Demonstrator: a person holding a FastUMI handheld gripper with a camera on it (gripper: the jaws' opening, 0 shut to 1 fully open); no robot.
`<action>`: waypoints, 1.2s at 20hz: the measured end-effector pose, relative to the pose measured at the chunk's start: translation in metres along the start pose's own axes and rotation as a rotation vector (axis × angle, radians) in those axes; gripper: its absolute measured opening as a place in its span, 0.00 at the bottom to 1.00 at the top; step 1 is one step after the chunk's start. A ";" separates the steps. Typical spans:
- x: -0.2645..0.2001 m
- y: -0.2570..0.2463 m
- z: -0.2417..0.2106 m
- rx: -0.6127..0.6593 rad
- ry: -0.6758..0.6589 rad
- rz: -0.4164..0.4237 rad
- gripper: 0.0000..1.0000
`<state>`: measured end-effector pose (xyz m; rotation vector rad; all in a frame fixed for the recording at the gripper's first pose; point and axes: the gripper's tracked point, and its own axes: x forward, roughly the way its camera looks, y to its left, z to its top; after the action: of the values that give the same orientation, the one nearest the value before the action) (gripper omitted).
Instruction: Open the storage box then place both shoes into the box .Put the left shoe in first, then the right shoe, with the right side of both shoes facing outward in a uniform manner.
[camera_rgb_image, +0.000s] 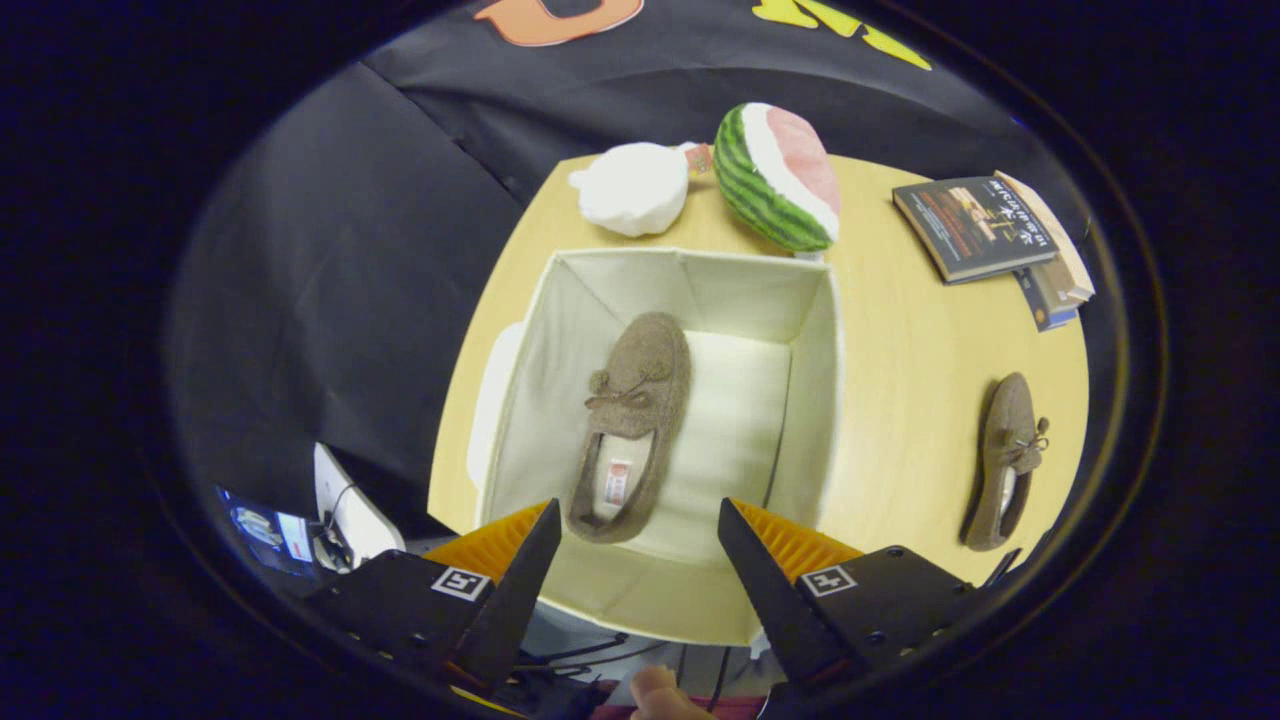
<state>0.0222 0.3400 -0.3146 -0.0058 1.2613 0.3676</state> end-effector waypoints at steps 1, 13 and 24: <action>-0.015 -0.010 -0.002 -0.006 -0.007 0.009 0.97; -0.066 -0.243 -0.023 0.024 -0.053 -0.106 0.96; -0.022 -0.421 -0.069 0.084 0.042 -0.292 0.96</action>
<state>0.0675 -0.0767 -0.3981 -0.1253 1.2946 0.0621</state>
